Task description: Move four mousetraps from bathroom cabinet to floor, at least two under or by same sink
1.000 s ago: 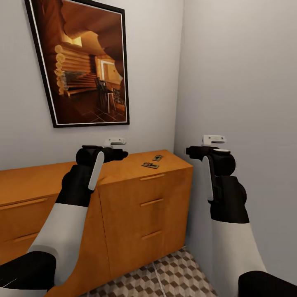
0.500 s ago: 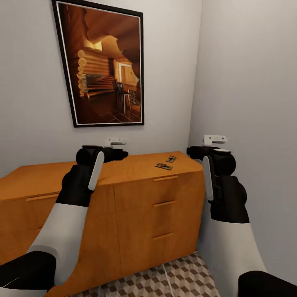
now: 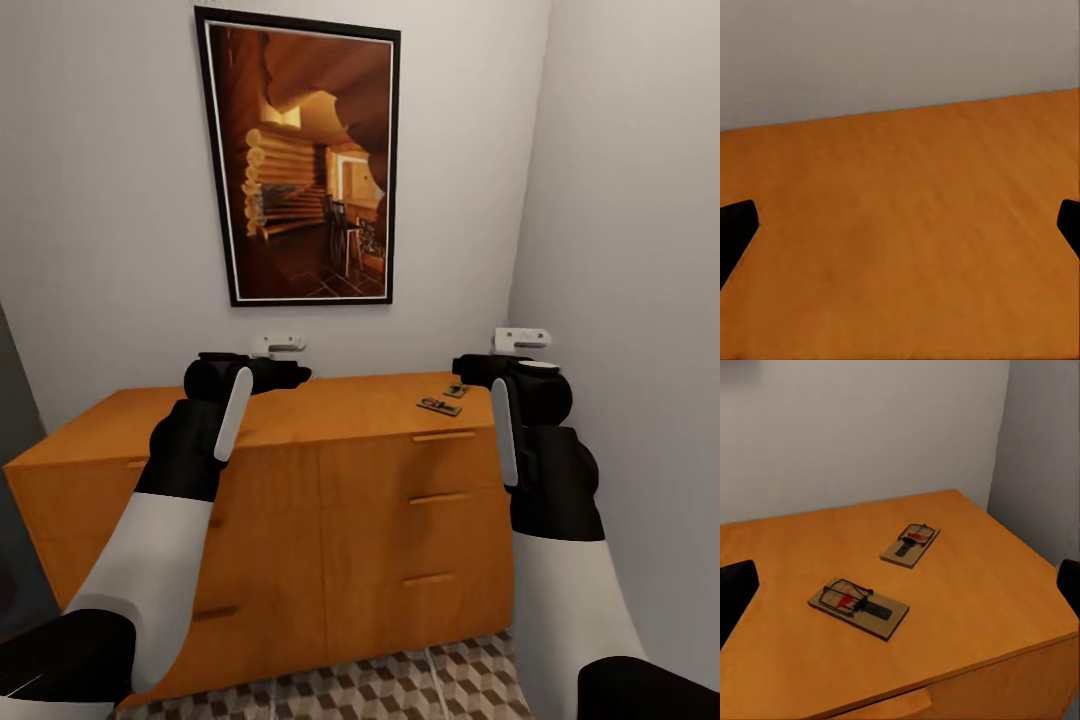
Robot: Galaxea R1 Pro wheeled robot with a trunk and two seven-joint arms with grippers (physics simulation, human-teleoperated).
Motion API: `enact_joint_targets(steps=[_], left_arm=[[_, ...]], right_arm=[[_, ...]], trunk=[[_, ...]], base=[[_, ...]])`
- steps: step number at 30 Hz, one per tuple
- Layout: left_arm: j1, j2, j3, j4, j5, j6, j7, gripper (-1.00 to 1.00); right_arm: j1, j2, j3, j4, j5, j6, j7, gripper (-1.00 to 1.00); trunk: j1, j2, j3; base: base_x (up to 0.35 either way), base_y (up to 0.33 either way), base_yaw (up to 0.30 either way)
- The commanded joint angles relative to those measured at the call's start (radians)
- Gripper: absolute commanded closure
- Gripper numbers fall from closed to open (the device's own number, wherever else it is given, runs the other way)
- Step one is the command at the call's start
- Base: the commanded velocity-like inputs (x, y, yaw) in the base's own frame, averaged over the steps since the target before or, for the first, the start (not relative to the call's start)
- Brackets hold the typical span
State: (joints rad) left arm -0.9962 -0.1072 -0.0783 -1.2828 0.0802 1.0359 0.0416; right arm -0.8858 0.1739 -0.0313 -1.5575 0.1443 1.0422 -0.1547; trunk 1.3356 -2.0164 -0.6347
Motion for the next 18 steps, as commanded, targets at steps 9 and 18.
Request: enact_joint_targets(steps=[9,18], left_arm=[[-0.001,0.000,0.000,-0.001,0.007,0.004,0.004,-1.00],[-0.001,0.000,0.000,0.000,0.007,0.004,0.004,-1.00]], right_arm=[[-0.001,0.001,-0.001,0.000,0.004,0.005,0.005,-1.00],[-0.001,0.001,0.001,0.001,-0.001,0.005,0.006,-1.00]], trunk=[[0.000,-0.001,-0.001],[0.000,-0.001,-0.001]], base=[[0.006,0.000,0.096],[0.202,0.000,0.015]])
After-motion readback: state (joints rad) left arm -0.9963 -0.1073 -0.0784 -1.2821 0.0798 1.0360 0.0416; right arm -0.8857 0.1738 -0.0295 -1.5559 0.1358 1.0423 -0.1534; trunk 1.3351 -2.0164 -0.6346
